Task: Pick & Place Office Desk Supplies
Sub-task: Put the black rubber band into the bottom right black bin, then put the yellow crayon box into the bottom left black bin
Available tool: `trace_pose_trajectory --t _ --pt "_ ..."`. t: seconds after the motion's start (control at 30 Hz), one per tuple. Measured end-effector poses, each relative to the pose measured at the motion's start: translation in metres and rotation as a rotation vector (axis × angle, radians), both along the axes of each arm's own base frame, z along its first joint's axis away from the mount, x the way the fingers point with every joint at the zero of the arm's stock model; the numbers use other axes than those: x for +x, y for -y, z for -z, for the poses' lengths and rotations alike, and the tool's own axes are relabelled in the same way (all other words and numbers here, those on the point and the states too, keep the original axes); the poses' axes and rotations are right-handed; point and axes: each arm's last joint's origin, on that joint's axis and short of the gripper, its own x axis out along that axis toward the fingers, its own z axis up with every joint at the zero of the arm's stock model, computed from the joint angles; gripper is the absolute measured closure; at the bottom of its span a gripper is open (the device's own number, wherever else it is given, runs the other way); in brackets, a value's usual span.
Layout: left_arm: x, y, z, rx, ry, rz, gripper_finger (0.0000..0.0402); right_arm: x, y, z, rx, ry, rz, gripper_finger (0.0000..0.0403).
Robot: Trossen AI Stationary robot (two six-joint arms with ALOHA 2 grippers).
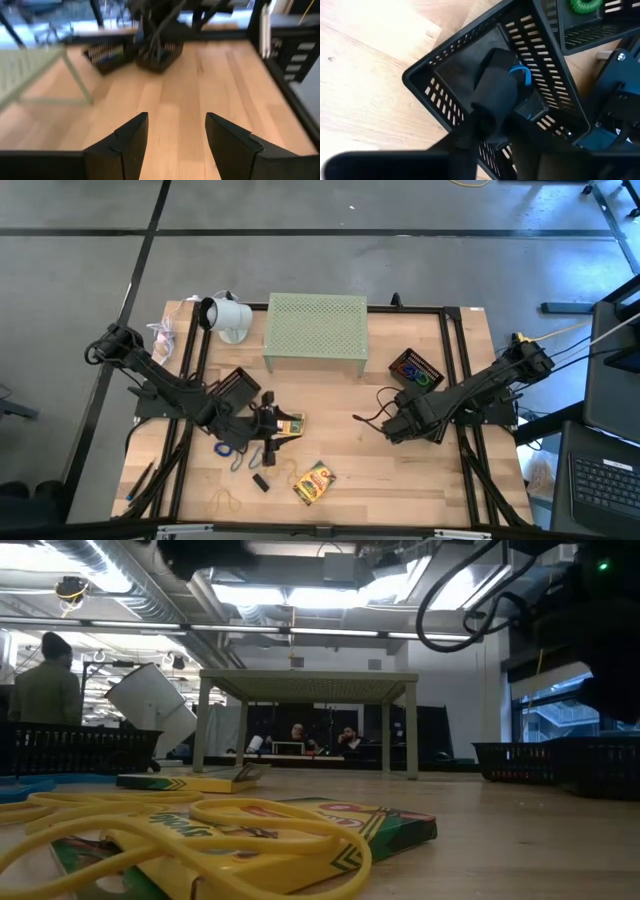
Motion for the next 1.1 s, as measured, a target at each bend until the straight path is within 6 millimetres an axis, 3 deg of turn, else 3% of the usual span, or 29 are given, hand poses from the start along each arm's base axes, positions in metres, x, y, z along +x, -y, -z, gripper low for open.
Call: trace_pose_trajectory --t 0.27,0.47,0.67,1.1 --pt "-0.009 -0.013 0.022 -0.025 -0.26 -0.015 0.0208 0.0 0.001 0.0 -0.024 0.012 -0.008 0.0205" --pt "-0.009 -0.023 0.026 -0.058 -0.316 -0.058 0.0207 0.0 0.001 0.0 -0.022 0.011 -0.008 0.0164" --pt "-0.009 -0.023 0.027 -0.067 -0.329 -0.061 0.0207 -0.001 -0.002 0.0 0.055 -0.028 -0.021 0.0164" --pt "-0.01 -0.022 0.027 -0.051 -0.325 -0.06 0.0207 0.01 -0.007 -0.01 0.1 0.042 -0.191 0.0209"
